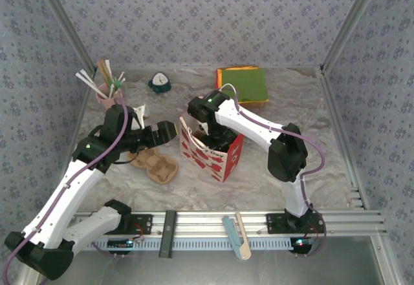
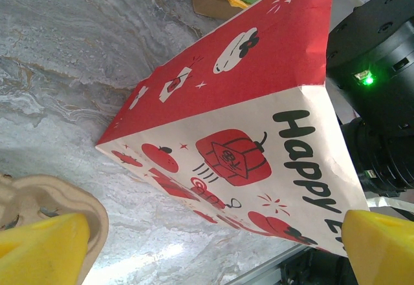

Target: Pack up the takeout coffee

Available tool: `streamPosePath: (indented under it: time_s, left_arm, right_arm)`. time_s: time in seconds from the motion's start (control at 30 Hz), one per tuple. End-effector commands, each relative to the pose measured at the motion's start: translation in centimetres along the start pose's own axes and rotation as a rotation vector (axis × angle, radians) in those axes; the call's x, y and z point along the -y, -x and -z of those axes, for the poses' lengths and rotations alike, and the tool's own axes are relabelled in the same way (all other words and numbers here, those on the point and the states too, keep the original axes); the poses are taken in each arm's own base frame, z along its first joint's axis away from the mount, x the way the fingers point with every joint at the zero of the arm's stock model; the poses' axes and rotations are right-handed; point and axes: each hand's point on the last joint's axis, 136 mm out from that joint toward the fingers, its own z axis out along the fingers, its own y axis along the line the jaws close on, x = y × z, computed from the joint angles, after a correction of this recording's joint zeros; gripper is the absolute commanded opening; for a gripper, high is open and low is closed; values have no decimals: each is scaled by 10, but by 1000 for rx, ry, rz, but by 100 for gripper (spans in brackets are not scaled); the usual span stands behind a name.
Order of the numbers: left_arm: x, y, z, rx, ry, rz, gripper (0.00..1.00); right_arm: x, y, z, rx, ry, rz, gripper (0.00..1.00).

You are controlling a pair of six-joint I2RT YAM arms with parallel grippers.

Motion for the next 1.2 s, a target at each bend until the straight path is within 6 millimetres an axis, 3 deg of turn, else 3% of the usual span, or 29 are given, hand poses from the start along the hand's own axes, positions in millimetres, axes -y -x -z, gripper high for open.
streamPosePath:
  time_s: [0.0,1.17]
  left_arm:
    - [3,-3,4,1,-18,-8,100]
    - [3,-3,3,-1,-15,-13,100]
  right_arm:
    - [-3,-1,-5,-3,-3,-5,80]
    - [-2,-3,-1,2,-7,-9,83]
